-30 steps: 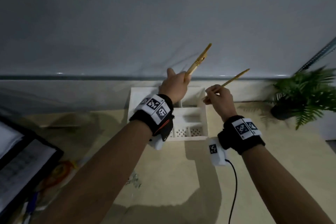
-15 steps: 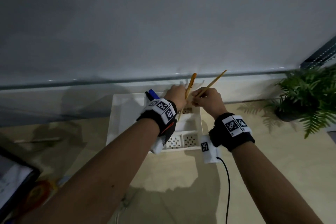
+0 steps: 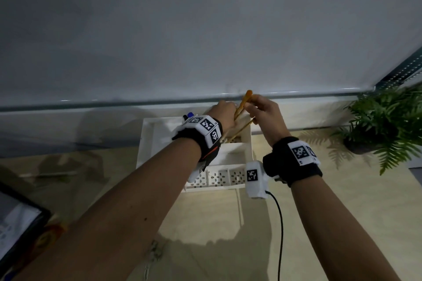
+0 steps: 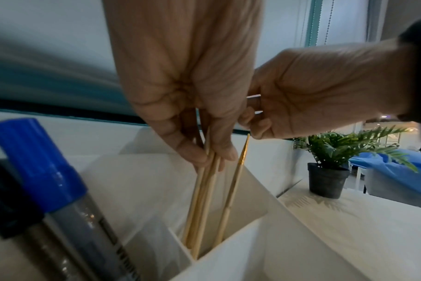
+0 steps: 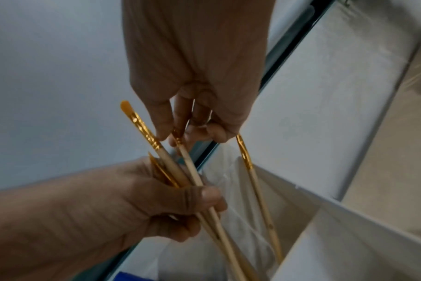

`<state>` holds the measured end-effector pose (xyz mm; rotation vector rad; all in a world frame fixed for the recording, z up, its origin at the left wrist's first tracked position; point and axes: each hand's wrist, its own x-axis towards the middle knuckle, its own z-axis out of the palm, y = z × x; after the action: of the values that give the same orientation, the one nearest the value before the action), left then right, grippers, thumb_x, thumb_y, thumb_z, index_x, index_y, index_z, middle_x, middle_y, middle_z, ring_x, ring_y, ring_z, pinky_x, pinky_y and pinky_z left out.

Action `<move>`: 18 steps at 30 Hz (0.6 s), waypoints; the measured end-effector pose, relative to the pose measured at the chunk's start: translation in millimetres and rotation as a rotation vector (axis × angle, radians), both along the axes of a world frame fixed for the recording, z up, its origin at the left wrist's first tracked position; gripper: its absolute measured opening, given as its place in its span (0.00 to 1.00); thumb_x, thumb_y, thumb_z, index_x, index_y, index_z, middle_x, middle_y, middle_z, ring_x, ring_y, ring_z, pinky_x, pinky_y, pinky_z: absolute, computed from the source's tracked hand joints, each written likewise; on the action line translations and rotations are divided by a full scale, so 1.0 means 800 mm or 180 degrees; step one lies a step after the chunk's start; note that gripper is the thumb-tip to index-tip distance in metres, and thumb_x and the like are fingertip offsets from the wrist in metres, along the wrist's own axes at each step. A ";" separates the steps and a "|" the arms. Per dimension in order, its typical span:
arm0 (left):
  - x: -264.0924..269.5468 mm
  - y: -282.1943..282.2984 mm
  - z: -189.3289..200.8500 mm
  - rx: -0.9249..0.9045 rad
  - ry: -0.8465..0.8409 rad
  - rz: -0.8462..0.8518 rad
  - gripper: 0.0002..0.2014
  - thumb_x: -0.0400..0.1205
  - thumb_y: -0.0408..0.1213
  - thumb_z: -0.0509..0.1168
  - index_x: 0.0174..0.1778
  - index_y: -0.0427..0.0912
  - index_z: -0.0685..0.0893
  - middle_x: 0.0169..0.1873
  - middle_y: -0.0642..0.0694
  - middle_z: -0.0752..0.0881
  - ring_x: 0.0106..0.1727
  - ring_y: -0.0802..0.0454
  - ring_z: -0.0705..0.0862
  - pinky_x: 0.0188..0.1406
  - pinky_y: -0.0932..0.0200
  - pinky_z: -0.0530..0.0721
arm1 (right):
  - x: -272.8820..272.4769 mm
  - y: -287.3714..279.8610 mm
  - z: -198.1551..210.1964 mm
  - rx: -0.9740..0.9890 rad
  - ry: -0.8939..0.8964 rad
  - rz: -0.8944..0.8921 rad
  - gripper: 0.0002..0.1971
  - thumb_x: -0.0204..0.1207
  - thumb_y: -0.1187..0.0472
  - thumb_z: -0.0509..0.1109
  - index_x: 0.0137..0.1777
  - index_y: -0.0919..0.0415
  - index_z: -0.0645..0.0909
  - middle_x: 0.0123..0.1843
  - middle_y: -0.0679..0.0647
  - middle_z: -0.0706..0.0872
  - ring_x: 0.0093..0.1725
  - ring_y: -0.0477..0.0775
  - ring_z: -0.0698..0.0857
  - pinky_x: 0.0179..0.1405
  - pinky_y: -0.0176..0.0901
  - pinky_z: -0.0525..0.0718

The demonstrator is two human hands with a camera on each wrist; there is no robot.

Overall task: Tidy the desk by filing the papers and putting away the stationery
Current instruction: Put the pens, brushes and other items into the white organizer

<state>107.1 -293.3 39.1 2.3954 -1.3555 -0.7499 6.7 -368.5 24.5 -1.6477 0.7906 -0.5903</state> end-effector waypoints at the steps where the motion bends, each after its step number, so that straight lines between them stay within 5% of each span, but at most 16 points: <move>1: -0.001 0.001 0.000 0.0052 -0.0025 -0.0069 0.04 0.81 0.35 0.64 0.43 0.40 0.78 0.46 0.40 0.82 0.53 0.39 0.84 0.58 0.45 0.82 | 0.003 0.001 0.000 -0.0032 0.0010 0.0056 0.10 0.77 0.72 0.64 0.55 0.69 0.83 0.37 0.51 0.82 0.26 0.33 0.77 0.28 0.23 0.72; 4: 0.000 0.000 -0.002 0.0019 -0.0020 -0.0143 0.06 0.81 0.34 0.64 0.50 0.36 0.81 0.45 0.40 0.81 0.53 0.38 0.85 0.58 0.46 0.83 | 0.008 -0.001 -0.003 -0.0288 0.0137 0.0002 0.07 0.76 0.72 0.64 0.47 0.71 0.85 0.31 0.51 0.82 0.21 0.34 0.75 0.30 0.30 0.73; 8: 0.008 -0.007 -0.003 -0.0028 0.0053 -0.0026 0.12 0.81 0.37 0.66 0.50 0.29 0.84 0.47 0.37 0.85 0.50 0.40 0.86 0.55 0.50 0.84 | 0.002 -0.014 -0.004 -0.0689 0.0008 -0.0708 0.07 0.79 0.65 0.65 0.42 0.59 0.84 0.30 0.46 0.84 0.25 0.38 0.78 0.32 0.35 0.78; 11: 0.007 -0.015 -0.005 0.0043 -0.0093 -0.0009 0.08 0.80 0.34 0.67 0.36 0.36 0.79 0.37 0.43 0.82 0.43 0.44 0.82 0.48 0.56 0.81 | 0.001 -0.014 -0.018 -0.0556 0.0237 -0.0892 0.08 0.80 0.63 0.64 0.43 0.64 0.83 0.31 0.47 0.84 0.25 0.43 0.79 0.36 0.44 0.82; 14: 0.003 -0.018 -0.005 0.0043 -0.0160 0.0072 0.16 0.81 0.28 0.63 0.27 0.42 0.71 0.33 0.46 0.77 0.43 0.46 0.80 0.49 0.56 0.81 | -0.003 -0.009 -0.035 -0.0433 0.0530 -0.0968 0.10 0.80 0.60 0.62 0.47 0.65 0.83 0.31 0.50 0.85 0.21 0.36 0.80 0.41 0.48 0.81; 16: 0.003 -0.011 -0.001 0.0018 -0.0081 0.0061 0.12 0.81 0.26 0.62 0.31 0.40 0.74 0.42 0.42 0.81 0.47 0.44 0.82 0.53 0.55 0.83 | -0.008 -0.004 -0.036 -0.0511 0.0627 -0.0998 0.11 0.80 0.59 0.61 0.51 0.65 0.83 0.35 0.53 0.86 0.30 0.38 0.85 0.45 0.47 0.82; 18: 0.006 0.006 0.008 -0.0062 0.0087 0.0104 0.05 0.80 0.26 0.63 0.43 0.40 0.78 0.49 0.40 0.81 0.51 0.43 0.83 0.59 0.50 0.84 | -0.012 0.005 -0.030 -0.0702 0.0629 -0.1131 0.12 0.81 0.61 0.60 0.56 0.65 0.82 0.50 0.60 0.86 0.51 0.56 0.86 0.57 0.48 0.80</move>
<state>111.5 -288.6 45.5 2.3778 -1.3039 -0.7545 -2.9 -364.1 0.4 -1.7982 1.2139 -0.7932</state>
